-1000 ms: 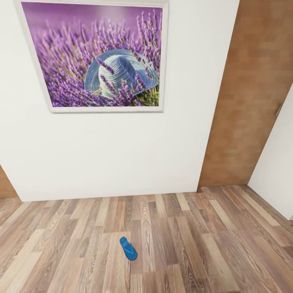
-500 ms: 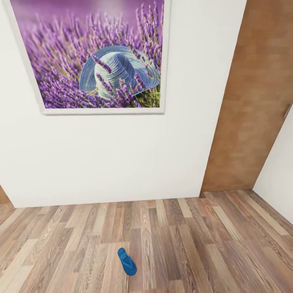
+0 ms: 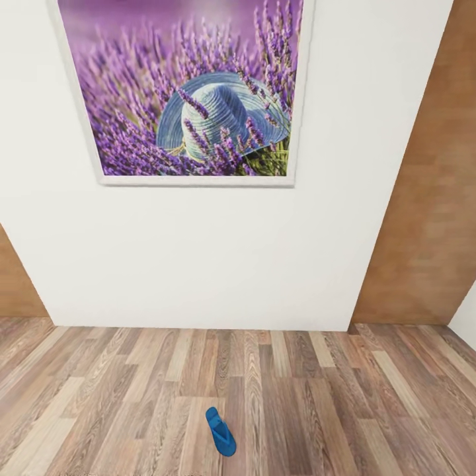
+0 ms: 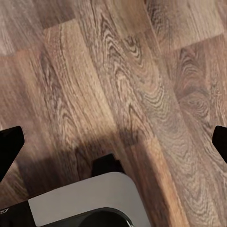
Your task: In the bedroom, move the book from the bed onto either nightstand, and place the two sandals side by side next to the bed.
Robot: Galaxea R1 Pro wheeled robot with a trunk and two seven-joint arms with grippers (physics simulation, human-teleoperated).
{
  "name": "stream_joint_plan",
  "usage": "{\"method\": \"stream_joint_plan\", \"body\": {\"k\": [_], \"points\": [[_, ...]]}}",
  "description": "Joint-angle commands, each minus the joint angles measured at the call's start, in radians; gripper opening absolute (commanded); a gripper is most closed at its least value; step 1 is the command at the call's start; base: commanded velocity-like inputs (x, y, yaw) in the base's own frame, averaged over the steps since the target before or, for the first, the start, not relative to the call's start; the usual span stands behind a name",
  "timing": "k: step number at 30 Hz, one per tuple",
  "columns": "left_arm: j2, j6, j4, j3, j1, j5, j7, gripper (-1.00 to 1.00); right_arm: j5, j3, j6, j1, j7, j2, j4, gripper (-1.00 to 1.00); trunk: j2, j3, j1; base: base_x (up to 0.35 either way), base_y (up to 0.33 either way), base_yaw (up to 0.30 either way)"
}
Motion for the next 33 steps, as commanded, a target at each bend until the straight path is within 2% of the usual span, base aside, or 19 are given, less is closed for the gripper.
{"method": "stream_joint_plan", "body": {"k": [1, 33], "points": [[0.000, -0.002, 0.000, 0.000, 0.000, 0.001, 0.000, 1.00, -0.010, 0.000, -0.001, 0.000, 0.000, 0.000, 0.000, 1.00, 0.000, -0.001, 0.000, 0.010, 0.000, 0.287], [0.000, -0.002, 0.000, 0.000, 0.000, 0.001, 0.000, 1.00, -0.010, 0.000, -0.001, 0.000, 0.000, 0.000, 0.000, 1.00, 0.000, -0.001, 0.000, 0.001, 0.000, 0.293]]}}
